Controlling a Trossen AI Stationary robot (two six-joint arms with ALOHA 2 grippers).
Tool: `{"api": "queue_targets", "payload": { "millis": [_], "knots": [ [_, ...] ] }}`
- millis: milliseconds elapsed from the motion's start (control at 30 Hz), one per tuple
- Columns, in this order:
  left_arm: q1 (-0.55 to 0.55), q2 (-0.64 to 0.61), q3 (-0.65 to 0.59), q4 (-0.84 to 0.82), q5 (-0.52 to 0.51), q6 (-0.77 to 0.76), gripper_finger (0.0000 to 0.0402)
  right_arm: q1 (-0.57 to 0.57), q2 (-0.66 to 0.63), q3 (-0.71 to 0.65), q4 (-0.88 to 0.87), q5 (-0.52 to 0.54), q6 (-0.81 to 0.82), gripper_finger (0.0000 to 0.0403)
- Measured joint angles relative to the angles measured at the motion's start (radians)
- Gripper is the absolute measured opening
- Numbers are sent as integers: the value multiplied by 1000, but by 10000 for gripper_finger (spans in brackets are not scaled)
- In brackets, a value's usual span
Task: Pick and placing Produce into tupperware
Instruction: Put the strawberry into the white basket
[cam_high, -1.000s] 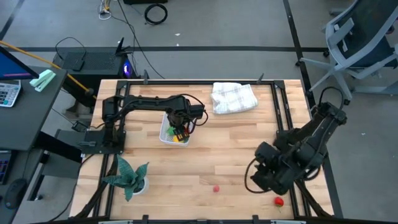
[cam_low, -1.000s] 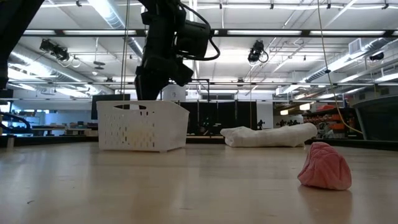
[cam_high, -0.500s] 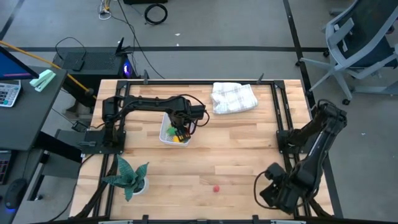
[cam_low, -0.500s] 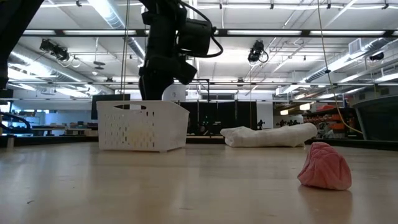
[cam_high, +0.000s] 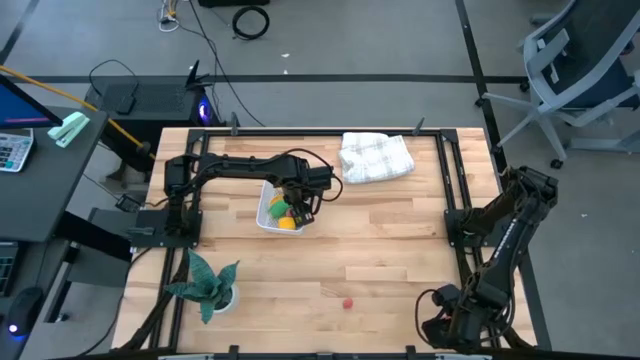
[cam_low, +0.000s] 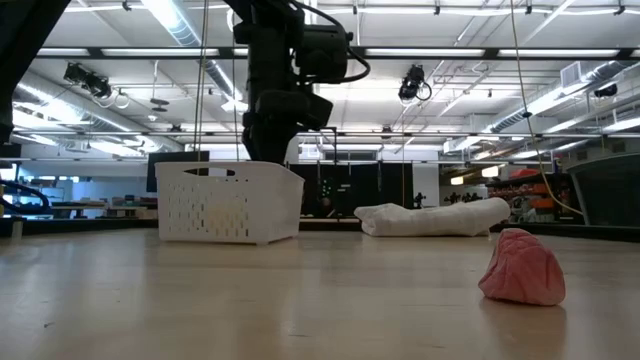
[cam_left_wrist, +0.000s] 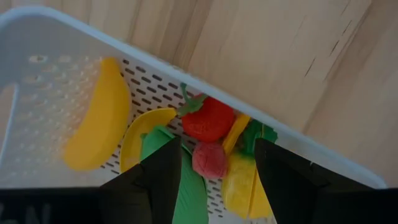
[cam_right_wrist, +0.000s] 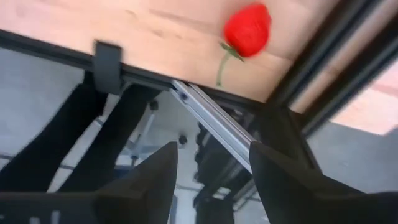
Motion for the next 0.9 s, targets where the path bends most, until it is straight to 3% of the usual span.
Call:
{"api": "queue_targets", "payload": {
  "millis": [333, 567, 667, 900],
  "knots": [
    [0, 0, 0, 6, 0, 0, 202, 4, 42, 0, -20, -16, 18, 202],
    [0, 0, 0, 18, 0, 0, 208, 5, 123, 2, -13, -110, 12, 201],
    [0, 0, 0, 32, 0, 0, 206, 1, 145, 0, 6, -75, 19, 201],
    [0, 0, 0, 41, 0, -9, 208, 2, 184, 0, 17, -105, 24, 201]
  ]
}}
